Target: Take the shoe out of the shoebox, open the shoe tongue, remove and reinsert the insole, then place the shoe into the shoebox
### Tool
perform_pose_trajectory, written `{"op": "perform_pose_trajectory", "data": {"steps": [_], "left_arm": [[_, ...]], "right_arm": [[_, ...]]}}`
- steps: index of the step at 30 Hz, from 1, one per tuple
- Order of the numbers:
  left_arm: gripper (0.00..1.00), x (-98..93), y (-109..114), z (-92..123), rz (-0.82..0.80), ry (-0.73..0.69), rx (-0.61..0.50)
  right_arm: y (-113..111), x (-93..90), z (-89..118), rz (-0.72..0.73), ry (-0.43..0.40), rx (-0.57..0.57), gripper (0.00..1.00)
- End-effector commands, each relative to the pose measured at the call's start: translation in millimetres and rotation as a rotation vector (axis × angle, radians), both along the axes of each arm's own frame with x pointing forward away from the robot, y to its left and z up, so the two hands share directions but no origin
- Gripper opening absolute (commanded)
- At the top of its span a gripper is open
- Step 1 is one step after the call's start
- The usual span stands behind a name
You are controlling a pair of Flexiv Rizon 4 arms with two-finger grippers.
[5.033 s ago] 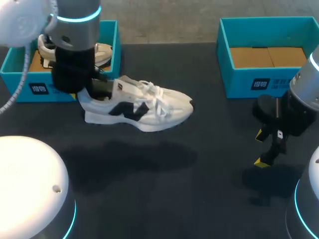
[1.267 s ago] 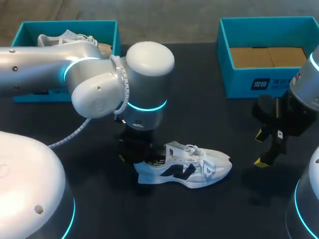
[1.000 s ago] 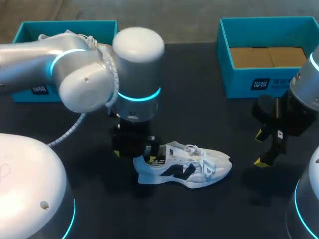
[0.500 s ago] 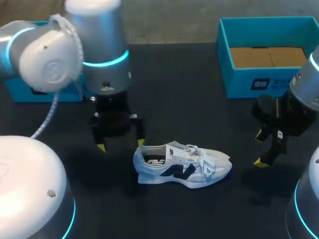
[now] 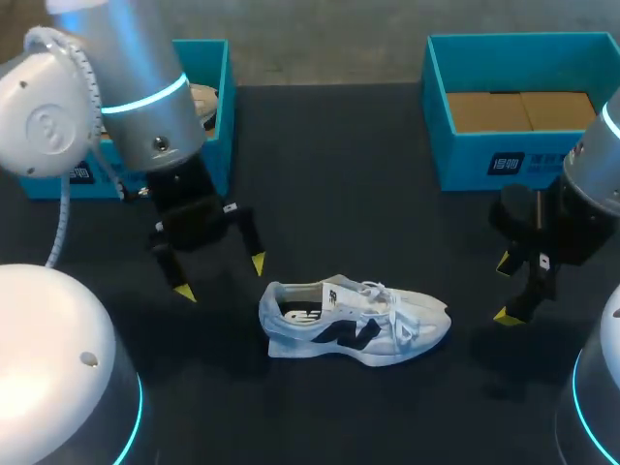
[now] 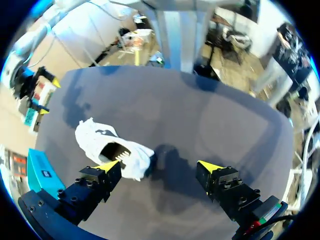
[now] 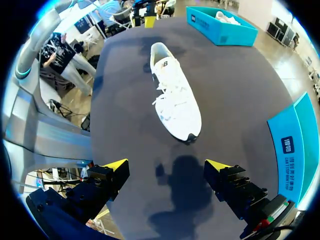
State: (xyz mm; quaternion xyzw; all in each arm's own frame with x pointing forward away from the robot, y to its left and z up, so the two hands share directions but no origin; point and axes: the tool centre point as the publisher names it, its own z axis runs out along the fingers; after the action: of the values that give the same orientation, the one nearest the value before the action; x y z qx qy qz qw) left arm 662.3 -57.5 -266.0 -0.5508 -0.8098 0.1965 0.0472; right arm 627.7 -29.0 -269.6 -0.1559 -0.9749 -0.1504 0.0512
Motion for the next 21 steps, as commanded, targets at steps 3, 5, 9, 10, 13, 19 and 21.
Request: {"op": "perform_pose_trajectory", "data": {"steps": [3, 5, 9, 10, 13, 19, 21], "left_arm": [[1.0, -1.4, 6, -1, 0.202, 0.053, -0.146], [1.0, 0.8, 8, -2, 0.254, 0.07, -0.149], [1.0, 4.5, 16, -7, 0.304, 0.127, -0.19], [1.0, 5.3, 20, -9, 0.317, 0.147, -0.208], [1.0, 4.9, 29, -13, 0.352, 0.182, -0.264], [1.0, -0.7, 33, -16, 0.485, 0.265, -0.312], [1.0, -1.1, 34, -17, 0.496, 0.287, -0.31]], "right_arm": [[0, -1.5, -1, -0.001, -0.003, -0.001, 1.0], [0, -1.5, -1, -0.001, -0.003, -0.001, 1.0], [0, -1.5, -1, -0.001, -0.003, -0.001, 1.0], [0, -1.5, -1, -0.001, -0.003, -0.001, 1.0], [0, -1.5, -1, -0.001, -0.003, -0.001, 1.0], [0, -1.5, -1, -0.001, -0.003, -0.001, 1.0], [0, -1.5, -1, -0.001, -0.003, -0.001, 1.0]]}}
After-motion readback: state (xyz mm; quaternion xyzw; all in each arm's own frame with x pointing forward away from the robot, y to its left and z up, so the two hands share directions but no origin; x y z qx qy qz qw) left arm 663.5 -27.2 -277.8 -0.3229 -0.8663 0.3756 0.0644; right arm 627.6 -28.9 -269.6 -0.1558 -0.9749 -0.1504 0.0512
